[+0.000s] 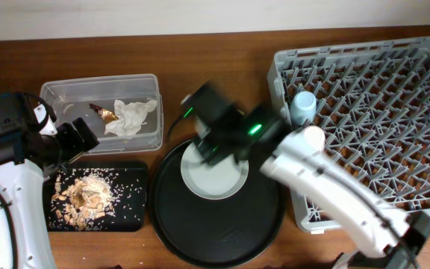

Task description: Sort waste into correct bins and load items into the dishwasher rack

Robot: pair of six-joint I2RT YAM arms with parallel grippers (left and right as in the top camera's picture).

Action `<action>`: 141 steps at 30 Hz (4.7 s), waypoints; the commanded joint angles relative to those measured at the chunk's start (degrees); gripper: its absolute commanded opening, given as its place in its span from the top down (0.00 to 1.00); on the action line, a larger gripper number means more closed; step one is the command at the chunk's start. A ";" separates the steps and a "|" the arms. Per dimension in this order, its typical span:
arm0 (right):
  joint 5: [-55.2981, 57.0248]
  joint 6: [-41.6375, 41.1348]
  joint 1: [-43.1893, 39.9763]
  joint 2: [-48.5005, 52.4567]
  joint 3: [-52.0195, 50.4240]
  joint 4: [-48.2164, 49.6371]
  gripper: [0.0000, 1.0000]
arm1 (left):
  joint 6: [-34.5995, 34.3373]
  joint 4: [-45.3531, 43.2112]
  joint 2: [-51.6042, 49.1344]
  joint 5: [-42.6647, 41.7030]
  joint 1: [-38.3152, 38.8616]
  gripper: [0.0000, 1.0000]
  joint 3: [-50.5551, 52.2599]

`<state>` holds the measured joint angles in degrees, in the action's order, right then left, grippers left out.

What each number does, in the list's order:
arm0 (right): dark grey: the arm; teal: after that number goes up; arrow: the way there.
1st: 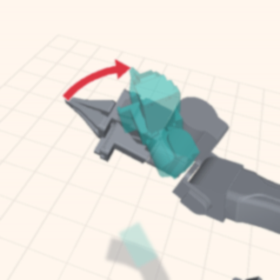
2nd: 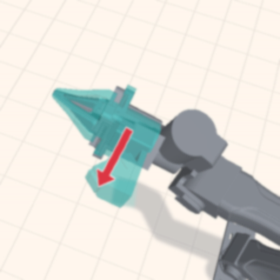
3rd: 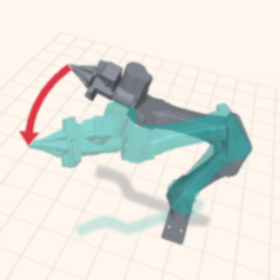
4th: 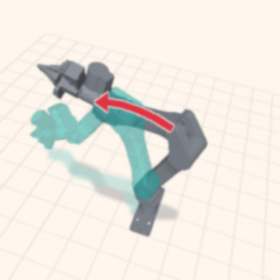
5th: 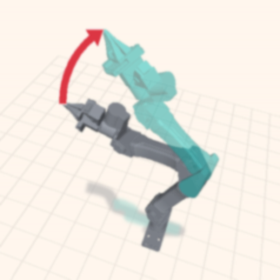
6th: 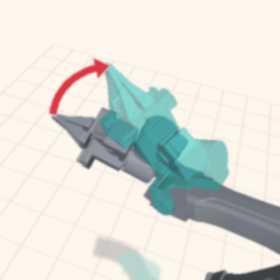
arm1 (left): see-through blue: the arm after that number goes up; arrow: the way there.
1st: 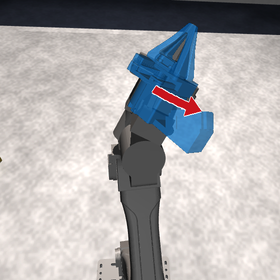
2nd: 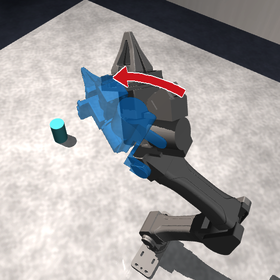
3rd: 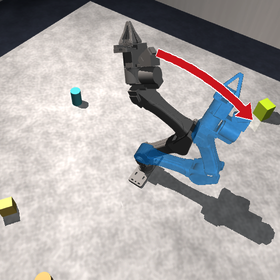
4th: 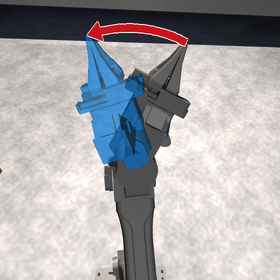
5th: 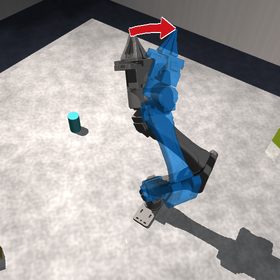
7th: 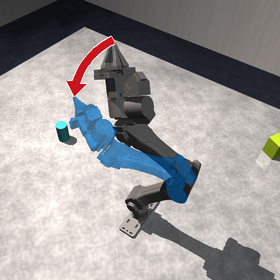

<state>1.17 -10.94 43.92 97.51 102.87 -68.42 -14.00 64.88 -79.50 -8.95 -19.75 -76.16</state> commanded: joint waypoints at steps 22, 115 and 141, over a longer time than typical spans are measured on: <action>-78.60 19.87 -82.38 30.03 0.50 13.70 0.44 | -0.52 -0.07 -0.31 0.24 -0.35 0.01 0.15; -10.99 13.62 -33.38 -31.47 5.03 1.36 0.01 | -0.52 -0.07 -0.31 0.24 -0.35 0.01 0.15; -0.63 7.39 -39.63 -97.33 -102.55 68.98 0.01 | -0.52 -0.07 -0.28 0.24 -0.35 0.01 0.15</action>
<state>-3.25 -0.45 4.64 0.73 0.60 0.47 -14.20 64.93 -79.94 -8.93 -19.90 -75.94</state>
